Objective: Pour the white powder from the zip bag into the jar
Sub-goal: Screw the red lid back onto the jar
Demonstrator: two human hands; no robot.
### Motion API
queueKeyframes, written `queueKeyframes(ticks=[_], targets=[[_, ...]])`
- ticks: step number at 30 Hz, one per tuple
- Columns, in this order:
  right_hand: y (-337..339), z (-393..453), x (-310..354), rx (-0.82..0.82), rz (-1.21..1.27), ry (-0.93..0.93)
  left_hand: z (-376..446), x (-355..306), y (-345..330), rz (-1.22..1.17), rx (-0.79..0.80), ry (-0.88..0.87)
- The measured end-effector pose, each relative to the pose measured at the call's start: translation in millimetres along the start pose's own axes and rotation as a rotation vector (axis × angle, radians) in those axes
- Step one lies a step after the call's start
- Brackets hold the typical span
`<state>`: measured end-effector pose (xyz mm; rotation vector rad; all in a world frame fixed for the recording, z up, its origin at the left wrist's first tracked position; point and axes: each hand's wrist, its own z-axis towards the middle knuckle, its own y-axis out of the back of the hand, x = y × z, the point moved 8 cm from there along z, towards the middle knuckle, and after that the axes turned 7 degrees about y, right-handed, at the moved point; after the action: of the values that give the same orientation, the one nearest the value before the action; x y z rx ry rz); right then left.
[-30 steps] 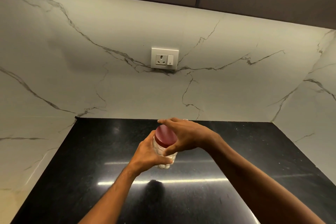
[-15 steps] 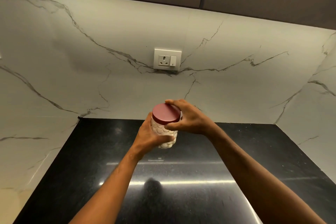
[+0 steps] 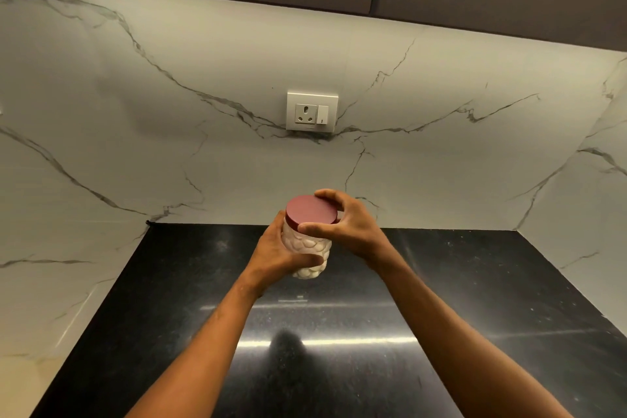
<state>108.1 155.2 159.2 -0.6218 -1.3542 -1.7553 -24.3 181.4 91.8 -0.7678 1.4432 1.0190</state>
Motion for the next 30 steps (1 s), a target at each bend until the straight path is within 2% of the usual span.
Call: queueKeyframes(ticks=[3,4,7,9,14,15,18,20,25,26,29,30], targets=[[-3,-2,1,-0.15,-0.173,0.028,0,3,2,0.025,-0.038,0.01],[-5,-2,2,-0.121,-0.159,0.033,0,2,2,0.029,-0.011,0.013],[-10,0,1,0.154,0.036,0.002,0,-4,-1,0.031,0.113,0.007],[-9,-1,2,0.213,0.1,0.016,0,-5,-1,0.036,0.135,0.007],[-6,-5,7,-0.178,-0.212,0.046,2,-1,6,0.082,-0.013,0.002],[-9,-4,8,-0.175,-0.202,0.063,2,0,5,0.065,0.003,0.004],[-13,1,8,0.067,0.05,0.057,2,1,5,0.0,0.107,0.016],[-9,3,9,0.144,0.134,0.061,2,2,7,-0.008,0.126,0.02],[-4,-2,12,-0.147,-0.232,0.068,3,2,6,0.036,0.053,0.031],[-5,-2,13,-0.117,-0.234,0.07,3,2,5,0.038,0.062,0.031],[-8,3,12,0.138,0.04,0.053,4,5,7,0.015,0.081,0.029],[-7,3,13,0.179,0.076,0.071,4,6,9,0.009,0.081,0.029]])
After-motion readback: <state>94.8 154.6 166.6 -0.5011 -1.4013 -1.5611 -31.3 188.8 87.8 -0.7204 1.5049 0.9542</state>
